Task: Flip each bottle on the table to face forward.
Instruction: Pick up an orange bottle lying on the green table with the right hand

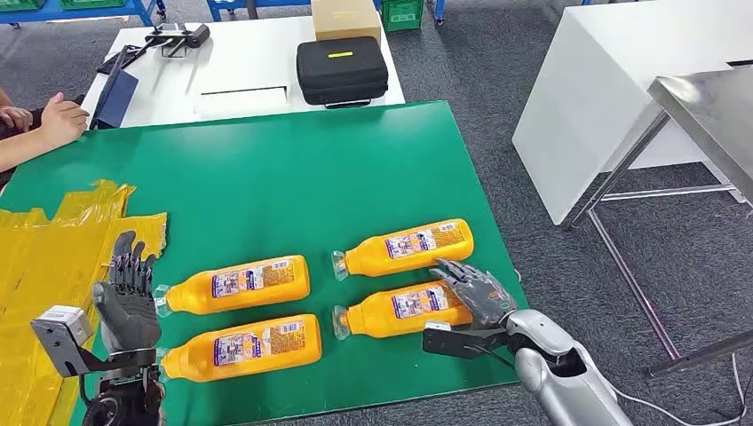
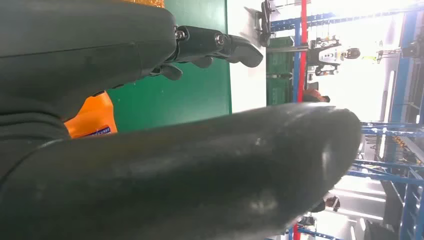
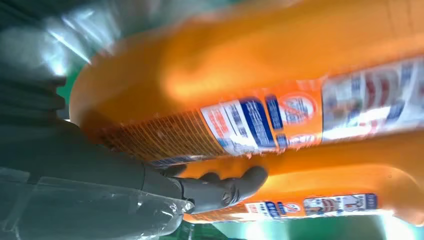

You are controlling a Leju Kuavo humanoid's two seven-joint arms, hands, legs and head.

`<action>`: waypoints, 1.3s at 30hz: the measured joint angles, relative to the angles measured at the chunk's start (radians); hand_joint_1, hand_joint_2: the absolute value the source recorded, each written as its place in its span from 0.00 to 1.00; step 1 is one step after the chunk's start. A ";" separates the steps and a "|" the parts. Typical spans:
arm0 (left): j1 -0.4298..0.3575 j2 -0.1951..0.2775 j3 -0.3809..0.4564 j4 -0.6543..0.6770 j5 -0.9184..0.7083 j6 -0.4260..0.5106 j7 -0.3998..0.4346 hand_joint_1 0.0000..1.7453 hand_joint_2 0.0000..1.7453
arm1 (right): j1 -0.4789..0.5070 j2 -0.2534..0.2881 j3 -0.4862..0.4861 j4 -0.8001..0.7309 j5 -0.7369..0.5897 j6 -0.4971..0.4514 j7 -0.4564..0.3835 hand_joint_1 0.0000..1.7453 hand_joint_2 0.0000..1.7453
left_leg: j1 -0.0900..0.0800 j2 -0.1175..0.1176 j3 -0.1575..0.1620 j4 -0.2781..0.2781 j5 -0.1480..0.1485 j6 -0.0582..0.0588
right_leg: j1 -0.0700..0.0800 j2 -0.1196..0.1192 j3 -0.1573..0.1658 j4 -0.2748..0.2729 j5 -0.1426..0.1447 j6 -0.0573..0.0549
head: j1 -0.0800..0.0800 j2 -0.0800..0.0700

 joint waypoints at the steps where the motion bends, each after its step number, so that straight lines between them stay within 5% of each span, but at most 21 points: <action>1: 0.000 0.000 -0.001 0.000 0.000 0.001 0.000 0.00 0.00 | -0.004 0.000 0.003 0.005 0.000 0.000 0.000 1.00 1.00 | 0.000 0.000 0.000 0.000 0.000 0.000 | 0.000 0.000 0.000 0.000 0.000 0.000 | 0.000 0.000; 25: -0.004 0.007 -0.010 0.006 0.014 0.019 0.001 0.00 0.00 | -0.124 0.010 0.120 0.129 -0.053 0.028 -0.033 1.00 1.00 | 0.001 0.005 0.012 0.000 -0.003 -0.003 | 0.001 0.010 0.009 0.000 0.000 -0.001 | 0.000 0.000; 29: 0.001 0.008 -0.009 0.005 0.043 -0.007 0.002 0.00 1.00 | -0.063 0.008 0.087 0.044 -0.358 0.096 -0.171 1.00 1.00 | 0.001 0.004 0.009 0.000 -0.002 -0.003 | 0.001 0.008 0.008 0.000 0.000 -0.001 | 0.000 0.000; 33: 0.009 0.010 -0.006 0.004 0.120 -0.069 0.012 0.00 1.00 | -0.036 0.008 -0.010 -0.102 -0.590 0.130 -0.226 1.00 1.00 | 0.001 0.004 0.005 0.000 -0.002 -0.003 | 0.001 0.007 0.004 0.000 0.000 -0.001 | 0.000 0.000; 39: -0.004 0.015 -0.006 0.012 0.190 -0.120 0.026 0.00 1.00 | -0.051 0.005 -0.109 -0.192 -0.636 0.131 -0.234 1.00 1.00 | 0.000 0.004 0.005 0.000 -0.002 -0.002 | 0.000 0.006 0.004 0.000 0.000 0.000 | 0.000 0.000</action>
